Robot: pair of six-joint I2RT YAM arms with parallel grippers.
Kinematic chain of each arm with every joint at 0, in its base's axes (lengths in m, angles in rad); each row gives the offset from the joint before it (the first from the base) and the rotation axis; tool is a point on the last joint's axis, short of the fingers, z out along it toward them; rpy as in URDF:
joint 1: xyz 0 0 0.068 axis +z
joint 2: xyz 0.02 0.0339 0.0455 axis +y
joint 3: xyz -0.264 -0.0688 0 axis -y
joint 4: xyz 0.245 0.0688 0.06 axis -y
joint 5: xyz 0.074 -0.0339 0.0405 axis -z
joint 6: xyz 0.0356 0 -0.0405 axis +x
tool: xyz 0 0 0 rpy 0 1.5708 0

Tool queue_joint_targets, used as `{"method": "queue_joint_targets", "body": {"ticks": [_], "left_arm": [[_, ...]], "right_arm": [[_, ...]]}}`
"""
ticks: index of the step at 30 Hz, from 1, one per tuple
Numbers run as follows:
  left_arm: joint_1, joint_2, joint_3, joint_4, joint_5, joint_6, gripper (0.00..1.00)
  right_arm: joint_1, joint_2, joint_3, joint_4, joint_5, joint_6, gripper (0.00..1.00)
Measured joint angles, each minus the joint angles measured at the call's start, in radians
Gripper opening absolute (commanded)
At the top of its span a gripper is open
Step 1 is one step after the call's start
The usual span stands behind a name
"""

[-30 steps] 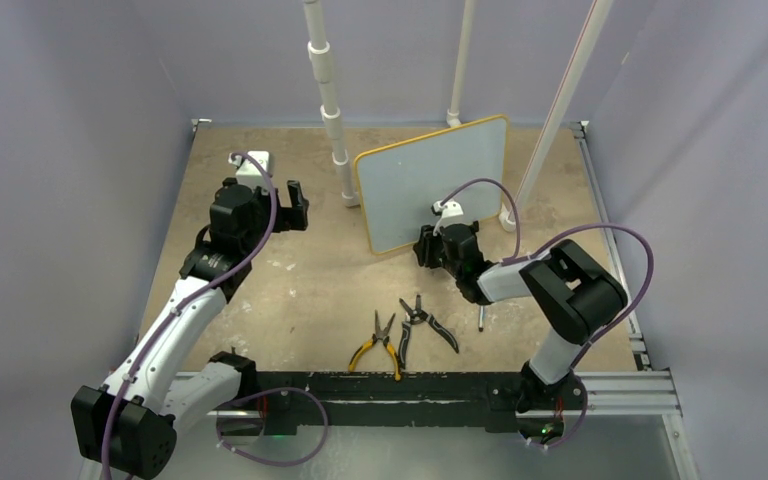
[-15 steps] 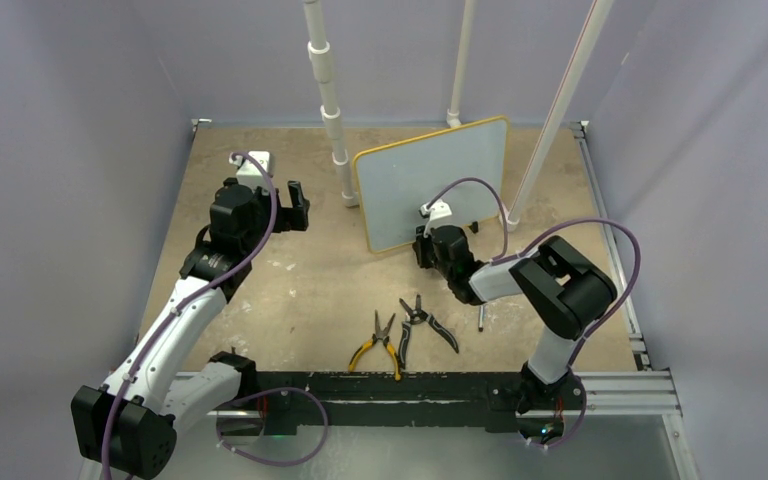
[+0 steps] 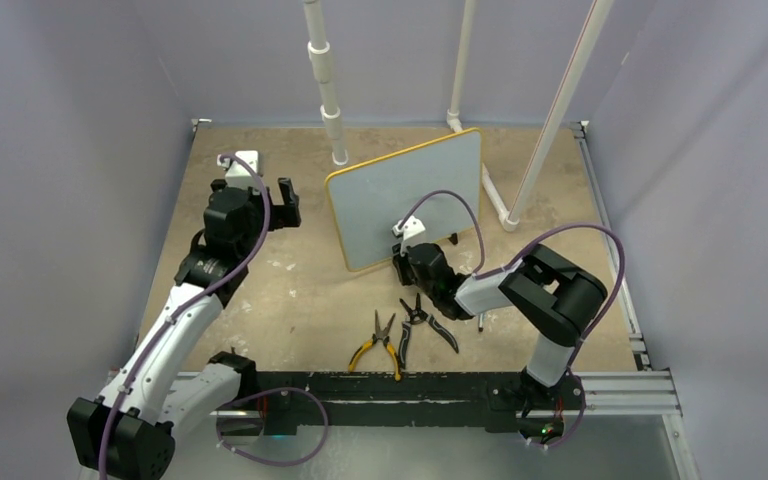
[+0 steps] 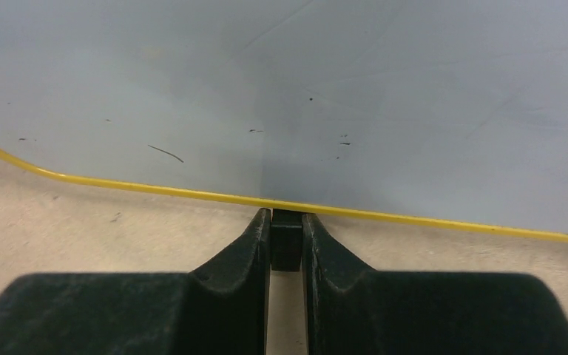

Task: Write a sentence on the whiteboard
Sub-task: Move the whiteboard stand to the center of the board.

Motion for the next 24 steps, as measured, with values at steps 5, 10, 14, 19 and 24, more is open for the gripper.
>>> {"method": "queue_joint_targets", "body": {"ticks": [5,10,14,19,24], "left_arm": [[0.0,-0.034,0.0,-0.005,-0.087,-0.014,0.98],[0.0,-0.062,-0.002,-0.01,-0.147,-0.022,0.98],[0.0,-0.074,-0.002,-0.014,-0.171,-0.022,0.98],[0.0,-0.074,-0.002,-0.016,-0.179,-0.023,0.98],[0.0,-0.074,-0.003,-0.018,-0.182,-0.023,0.98]], "right_arm": [[0.036,0.0,0.003,-0.006,-0.006,-0.009,0.0],[0.051,0.0,0.007,-0.013,-0.016,-0.021,0.0],[0.074,0.0,0.01,-0.019,-0.028,-0.03,0.0],[0.11,-0.009,0.011,-0.034,-0.036,-0.034,0.37],[0.139,-0.041,0.011,-0.079,-0.063,-0.024,0.61]]}}
